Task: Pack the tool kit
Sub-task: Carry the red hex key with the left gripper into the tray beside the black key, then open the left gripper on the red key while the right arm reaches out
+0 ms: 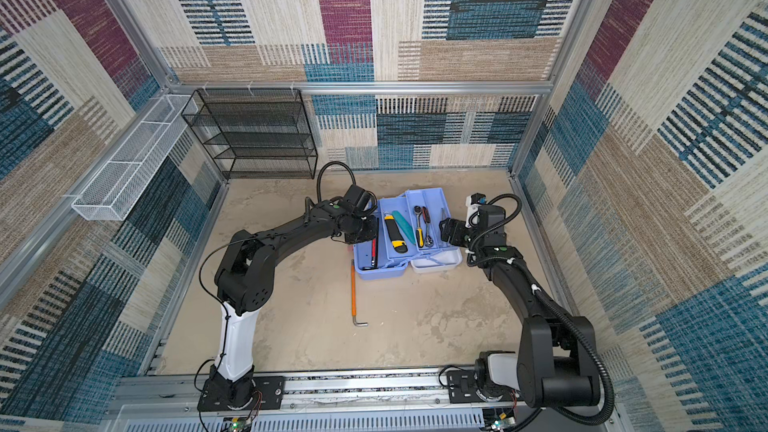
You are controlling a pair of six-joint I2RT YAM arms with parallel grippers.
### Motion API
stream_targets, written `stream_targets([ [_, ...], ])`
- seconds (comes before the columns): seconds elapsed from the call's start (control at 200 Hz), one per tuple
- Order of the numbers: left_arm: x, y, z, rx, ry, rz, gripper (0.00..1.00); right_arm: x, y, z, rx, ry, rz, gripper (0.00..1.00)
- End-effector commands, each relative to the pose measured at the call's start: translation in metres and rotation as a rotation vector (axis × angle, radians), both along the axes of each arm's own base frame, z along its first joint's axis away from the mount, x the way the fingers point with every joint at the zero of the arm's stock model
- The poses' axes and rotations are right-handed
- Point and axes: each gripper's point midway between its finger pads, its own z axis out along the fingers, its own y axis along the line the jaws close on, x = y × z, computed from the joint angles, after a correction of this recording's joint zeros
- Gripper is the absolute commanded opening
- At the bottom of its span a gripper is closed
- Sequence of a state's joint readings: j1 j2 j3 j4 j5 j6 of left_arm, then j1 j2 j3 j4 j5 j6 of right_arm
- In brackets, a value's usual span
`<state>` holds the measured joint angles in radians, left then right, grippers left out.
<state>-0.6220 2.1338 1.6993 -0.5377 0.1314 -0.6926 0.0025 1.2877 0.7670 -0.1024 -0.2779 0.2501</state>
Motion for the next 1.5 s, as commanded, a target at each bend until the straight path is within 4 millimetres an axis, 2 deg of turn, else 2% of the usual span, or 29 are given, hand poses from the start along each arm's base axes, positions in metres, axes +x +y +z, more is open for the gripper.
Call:
stream_targets([
  [0.0, 0.003, 0.007, -0.005, 0.050, 0.000, 0.005, 0.00, 0.003, 0.000, 0.006, -0.004, -0.025, 0.000, 0.88],
  [0.225, 0.000, 0.010, -0.024, 0.095, 0.044, -0.008, 0.00, 0.002, -0.001, 0.005, -0.007, -0.023, -0.005, 0.88],
  [0.381, 0.000, 0.006, -0.028, 0.086, 0.060, -0.020, 0.00, 0.002, -0.001, 0.005, -0.008, -0.024, -0.004, 0.88],
  [0.541, -0.001, 0.005, -0.029, 0.081, 0.068, -0.024, 0.18, 0.002, -0.002, 0.007, -0.012, -0.026, -0.008, 0.88],
  [0.646, 0.000, 0.001, -0.021, 0.060, 0.059, -0.031, 0.30, 0.002, -0.002, 0.008, -0.014, -0.030, -0.007, 0.88],
  [0.776, 0.001, -0.006, -0.010, 0.022, 0.054, -0.043, 0.40, 0.003, -0.002, 0.010, -0.017, -0.034, -0.005, 0.88],
  [0.887, 0.001, -0.009, 0.001, -0.010, 0.046, -0.043, 0.42, 0.004, -0.003, 0.015, -0.023, -0.042, -0.004, 0.88],
  [1.127, 0.002, -0.011, 0.039, -0.068, -0.033, -0.042, 0.53, 0.001, -0.003, 0.039, -0.034, -0.088, -0.001, 0.89],
  [1.317, -0.003, -0.003, 0.064, -0.081, -0.086, -0.046, 0.56, -0.007, 0.001, 0.063, -0.011, -0.128, 0.013, 0.89],
  [1.397, -0.009, 0.007, 0.074, -0.072, -0.116, -0.037, 0.58, -0.014, 0.004, 0.072, 0.002, -0.138, 0.014, 0.89],
  [1.493, -0.017, 0.022, 0.084, -0.059, -0.161, -0.016, 0.65, -0.023, 0.010, 0.082, 0.008, -0.151, 0.012, 0.89],
])
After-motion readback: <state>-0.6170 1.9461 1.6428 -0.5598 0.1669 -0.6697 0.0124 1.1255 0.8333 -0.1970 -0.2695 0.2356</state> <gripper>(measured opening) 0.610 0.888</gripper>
